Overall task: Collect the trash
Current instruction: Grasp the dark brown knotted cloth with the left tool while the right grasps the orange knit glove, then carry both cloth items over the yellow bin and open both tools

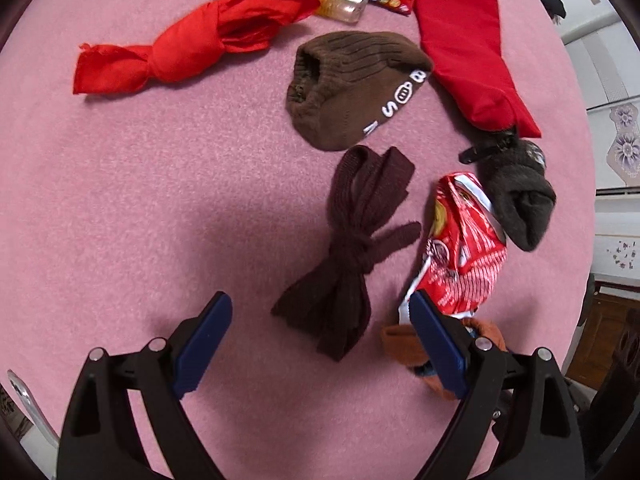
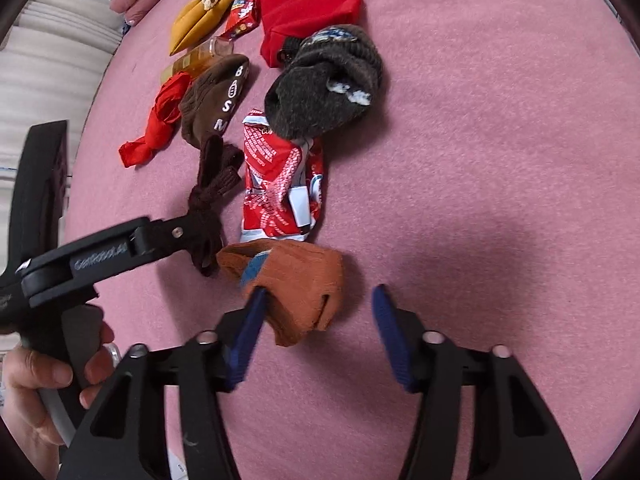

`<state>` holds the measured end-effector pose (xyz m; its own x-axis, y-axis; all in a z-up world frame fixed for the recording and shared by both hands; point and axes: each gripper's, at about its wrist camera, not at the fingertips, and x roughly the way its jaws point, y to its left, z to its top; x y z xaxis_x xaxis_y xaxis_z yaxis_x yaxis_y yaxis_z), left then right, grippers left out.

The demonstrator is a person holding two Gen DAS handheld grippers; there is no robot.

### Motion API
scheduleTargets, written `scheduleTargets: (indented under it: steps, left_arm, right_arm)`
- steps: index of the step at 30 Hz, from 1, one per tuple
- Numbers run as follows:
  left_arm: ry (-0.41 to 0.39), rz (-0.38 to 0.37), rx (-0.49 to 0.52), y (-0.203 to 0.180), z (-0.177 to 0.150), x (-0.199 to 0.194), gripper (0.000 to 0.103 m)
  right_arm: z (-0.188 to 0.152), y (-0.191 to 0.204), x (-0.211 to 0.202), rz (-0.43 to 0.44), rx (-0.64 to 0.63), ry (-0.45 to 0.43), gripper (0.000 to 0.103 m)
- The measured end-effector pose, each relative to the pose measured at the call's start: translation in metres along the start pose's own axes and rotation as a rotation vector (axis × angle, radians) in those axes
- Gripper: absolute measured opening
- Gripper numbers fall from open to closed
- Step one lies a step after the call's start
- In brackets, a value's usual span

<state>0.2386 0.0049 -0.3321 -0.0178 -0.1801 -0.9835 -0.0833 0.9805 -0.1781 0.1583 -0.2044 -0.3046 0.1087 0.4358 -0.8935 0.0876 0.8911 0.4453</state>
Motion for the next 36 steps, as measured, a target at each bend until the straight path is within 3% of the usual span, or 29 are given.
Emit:
scheduleTargets:
  steps: [1, 2, 6, 7, 9, 11, 23, 31, 36]
  left_arm:
    - [0.002, -0.001, -0.004, 0.000, 0.003, 0.002, 0.089]
    - [0.003, -0.001, -0.006, 0.002, 0.005, 0.004, 0.085]
    - [0.012, 0.063, -0.011, 0.004, 0.010, 0.007, 0.053]
    - [0.012, 0.070, -0.013, 0.005, 0.011, 0.007, 0.050]
    - [0.012, 0.060, -0.020, 0.007, 0.010, 0.004, 0.032]
    - [0.011, 0.044, -0.015, 0.012, 0.009, 0.000, 0.022]
    - [-0.002, -0.033, 0.022, -0.005, -0.037, -0.031, 0.020]
    - [0.006, -0.067, 0.046, -0.042, -0.075, -0.045, 0.020]
    - [0.019, -0.087, 0.067, -0.082, -0.117, -0.043, 0.020]
  right_arm:
    - [0.000, 0.001, -0.001, 0.014, -0.005, -0.003, 0.032]
    - [0.000, 0.000, -0.003, 0.012, -0.010, -0.004, 0.031]
    - [0.000, -0.001, -0.008, 0.024, -0.011, -0.009, 0.021]
    - [-0.001, -0.002, -0.011, 0.022, -0.013, -0.013, 0.020]
    - [-0.003, -0.001, -0.015, 0.021, -0.022, -0.021, 0.019]
    - [-0.005, -0.002, -0.018, 0.019, -0.029, -0.027, 0.016]
    - [-0.031, -0.013, -0.064, -0.008, -0.039, -0.090, 0.014]
    - [-0.057, -0.042, -0.102, -0.013, 0.016, -0.136, 0.014]
    - [-0.079, -0.069, -0.126, -0.028, 0.047, -0.160, 0.014]
